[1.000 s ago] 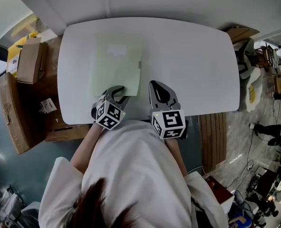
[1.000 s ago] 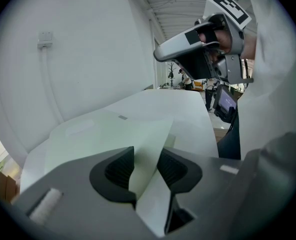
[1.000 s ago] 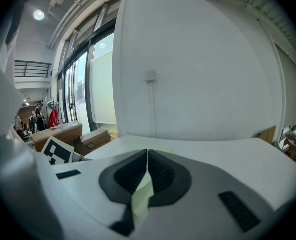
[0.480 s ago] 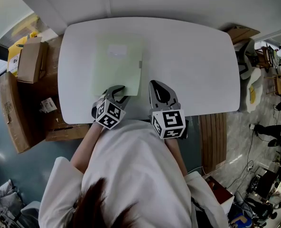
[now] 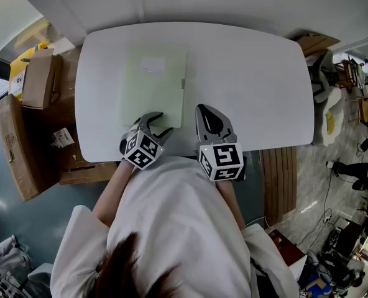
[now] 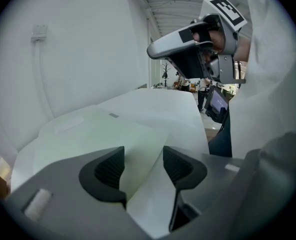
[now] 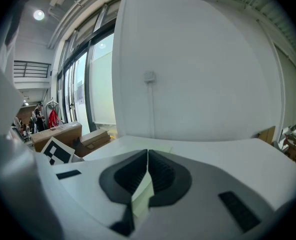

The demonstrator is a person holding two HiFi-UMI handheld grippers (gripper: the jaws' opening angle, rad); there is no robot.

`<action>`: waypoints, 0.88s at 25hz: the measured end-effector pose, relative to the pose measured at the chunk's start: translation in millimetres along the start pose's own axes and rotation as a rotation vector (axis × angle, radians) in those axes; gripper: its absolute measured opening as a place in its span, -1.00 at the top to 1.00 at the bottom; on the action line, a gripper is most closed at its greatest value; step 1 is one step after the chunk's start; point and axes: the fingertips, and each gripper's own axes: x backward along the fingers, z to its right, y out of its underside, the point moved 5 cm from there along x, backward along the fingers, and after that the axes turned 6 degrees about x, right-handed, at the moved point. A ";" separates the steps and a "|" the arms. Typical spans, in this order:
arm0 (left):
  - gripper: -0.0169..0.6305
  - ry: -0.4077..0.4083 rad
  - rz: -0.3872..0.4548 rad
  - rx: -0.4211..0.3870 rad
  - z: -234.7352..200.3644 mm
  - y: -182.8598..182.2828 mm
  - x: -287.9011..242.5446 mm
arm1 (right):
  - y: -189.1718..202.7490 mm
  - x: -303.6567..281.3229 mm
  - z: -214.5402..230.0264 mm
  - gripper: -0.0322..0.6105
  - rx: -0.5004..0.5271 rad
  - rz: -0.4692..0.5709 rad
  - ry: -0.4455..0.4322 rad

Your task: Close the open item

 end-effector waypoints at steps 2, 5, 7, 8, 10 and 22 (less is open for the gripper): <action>0.25 0.003 0.002 0.006 -0.5 0.1 0.3 | 0.4 -0.2 0.0 0.89 0.000 0.000 0.001; 0.25 0.007 0.003 0.010 -0.9 -0.4 1.0 | 0.3 -0.7 -0.7 0.89 0.000 0.000 0.001; 0.25 0.010 0.004 0.012 -0.1 -1.7 1.7 | -0.1 0.3 -0.3 0.89 0.000 0.001 0.000; 0.25 0.011 0.005 0.012 0.3 -2.4 2.1 | -0.2 0.7 0.0 0.89 0.000 0.001 0.000; 0.25 0.013 0.009 0.010 0.7 -3.1 2.7 | -0.4 0.4 0.7 0.89 -0.001 0.001 0.001; 0.25 0.006 0.106 0.154 -9.1 -2.8 16.6 | 0.0 -0.9 -0.4 0.89 -0.004 0.000 0.004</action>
